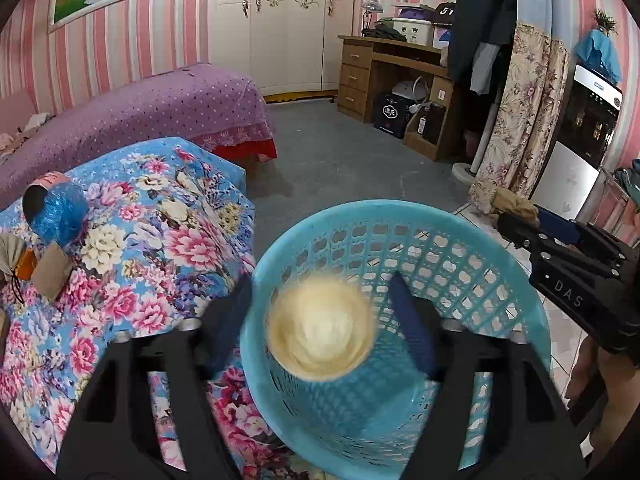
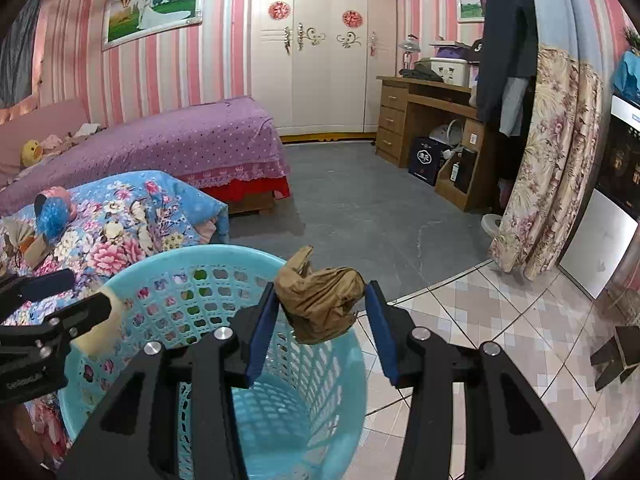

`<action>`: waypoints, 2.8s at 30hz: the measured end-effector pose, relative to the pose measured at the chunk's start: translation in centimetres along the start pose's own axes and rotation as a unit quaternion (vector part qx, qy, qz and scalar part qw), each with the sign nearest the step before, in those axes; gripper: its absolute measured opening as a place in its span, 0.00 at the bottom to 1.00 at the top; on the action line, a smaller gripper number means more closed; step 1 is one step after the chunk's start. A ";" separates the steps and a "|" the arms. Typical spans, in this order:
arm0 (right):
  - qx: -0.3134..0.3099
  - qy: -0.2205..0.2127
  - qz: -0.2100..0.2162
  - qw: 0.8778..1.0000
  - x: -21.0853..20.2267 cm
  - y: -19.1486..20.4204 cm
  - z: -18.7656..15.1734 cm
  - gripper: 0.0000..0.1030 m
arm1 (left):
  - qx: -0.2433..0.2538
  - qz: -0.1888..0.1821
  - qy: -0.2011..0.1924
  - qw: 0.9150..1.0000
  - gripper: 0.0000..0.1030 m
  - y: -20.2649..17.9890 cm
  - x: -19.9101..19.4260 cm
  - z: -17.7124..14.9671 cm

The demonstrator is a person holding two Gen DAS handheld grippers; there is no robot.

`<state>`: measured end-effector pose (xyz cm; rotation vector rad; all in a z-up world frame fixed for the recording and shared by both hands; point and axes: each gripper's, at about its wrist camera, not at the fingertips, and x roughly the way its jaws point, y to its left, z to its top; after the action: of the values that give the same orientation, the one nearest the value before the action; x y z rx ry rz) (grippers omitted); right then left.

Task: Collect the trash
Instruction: 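Carry cup and paper to the blue basket and open both tools, then move both tools back over the bed toward the remaining trash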

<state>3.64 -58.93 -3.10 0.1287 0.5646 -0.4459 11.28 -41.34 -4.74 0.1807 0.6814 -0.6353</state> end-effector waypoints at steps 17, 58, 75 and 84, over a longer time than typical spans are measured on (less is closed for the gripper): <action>-0.020 -0.010 -0.004 1.000 -0.9 3.0 -0.6 0.71 | -0.049 0.084 -0.033 0.995 0.95 8.9 -4.7 -1.0; -0.057 -0.020 0.104 0.993 -2.0 30.9 1.6 0.96 | -0.198 0.269 -0.027 0.942 0.95 42.9 -21.4 -10.4; -0.086 0.010 0.111 0.990 1.0 35.1 1.5 0.96 | -0.242 0.259 0.045 0.934 0.66 50.2 -18.0 -15.2; -0.119 0.030 0.117 0.986 1.9 37.2 0.6 0.96 | -0.238 0.228 0.045 0.943 0.25 50.1 -17.7 -14.7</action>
<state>21.80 -26.40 -3.68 -0.0201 0.6490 -0.1436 23.10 12.48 -7.08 -0.0849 0.8291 -0.0083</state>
